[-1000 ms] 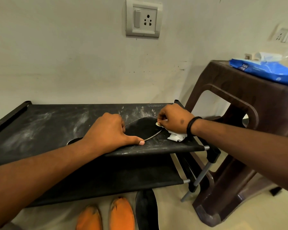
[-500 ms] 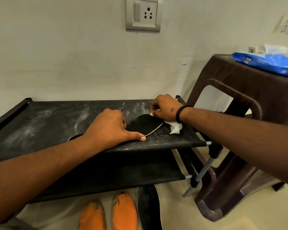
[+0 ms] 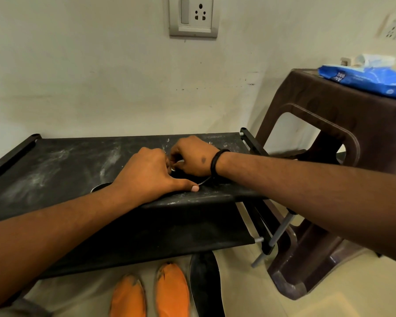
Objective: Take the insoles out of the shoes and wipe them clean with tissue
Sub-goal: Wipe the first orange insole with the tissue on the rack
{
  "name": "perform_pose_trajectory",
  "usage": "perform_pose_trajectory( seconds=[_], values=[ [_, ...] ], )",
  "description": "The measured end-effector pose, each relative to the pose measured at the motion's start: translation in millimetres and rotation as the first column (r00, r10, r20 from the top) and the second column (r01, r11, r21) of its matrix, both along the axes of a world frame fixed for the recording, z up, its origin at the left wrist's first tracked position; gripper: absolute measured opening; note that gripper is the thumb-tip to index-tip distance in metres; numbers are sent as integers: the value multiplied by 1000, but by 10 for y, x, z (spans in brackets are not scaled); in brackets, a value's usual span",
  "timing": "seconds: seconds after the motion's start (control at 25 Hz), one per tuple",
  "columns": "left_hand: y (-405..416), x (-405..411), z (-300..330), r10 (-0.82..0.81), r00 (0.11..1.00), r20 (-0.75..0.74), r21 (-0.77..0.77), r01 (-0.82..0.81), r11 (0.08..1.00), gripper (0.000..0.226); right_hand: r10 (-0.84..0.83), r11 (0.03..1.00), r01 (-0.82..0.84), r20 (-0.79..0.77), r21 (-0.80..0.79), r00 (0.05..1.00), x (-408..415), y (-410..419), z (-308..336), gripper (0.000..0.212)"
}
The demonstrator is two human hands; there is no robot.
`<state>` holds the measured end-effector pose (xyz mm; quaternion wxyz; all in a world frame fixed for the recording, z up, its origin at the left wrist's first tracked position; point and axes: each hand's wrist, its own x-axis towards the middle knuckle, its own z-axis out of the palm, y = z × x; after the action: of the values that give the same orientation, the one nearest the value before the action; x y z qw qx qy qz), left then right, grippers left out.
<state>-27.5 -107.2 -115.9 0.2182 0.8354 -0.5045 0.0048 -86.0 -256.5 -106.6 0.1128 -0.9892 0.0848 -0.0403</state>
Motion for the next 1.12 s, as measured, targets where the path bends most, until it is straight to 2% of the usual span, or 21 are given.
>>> perform_pose_trajectory(
  seconds=[0.12,0.36,0.56,0.68,0.84,1.12],
  values=[
    [4,3,1,0,1000,-13,-4,0,1000,76,-21,999,21,-12,-28,1000,-32,-45,47,7],
    [10,26,-13,-4,1000,-28,5,4,1000,87,-194,970,182,-67,-161,979,-260,-441,202,10],
    [11,28,-14,-27,1000,11,17,26,1000,81,-232,963,210,-124,-168,965,-413,-577,243,15],
    [-10,30,-1,-6,1000,13,28,6,1000,86,-233,964,219,-87,-151,968,-386,-580,214,15],
    [-21,30,1,-9,1000,8,30,9,1000,78,-238,967,236,-13,-96,971,-233,-514,142,13],
    [-14,-11,34,-3,1000,-4,3,3,1000,72,-59,998,57,-33,-40,998,51,97,58,15]
  ],
)
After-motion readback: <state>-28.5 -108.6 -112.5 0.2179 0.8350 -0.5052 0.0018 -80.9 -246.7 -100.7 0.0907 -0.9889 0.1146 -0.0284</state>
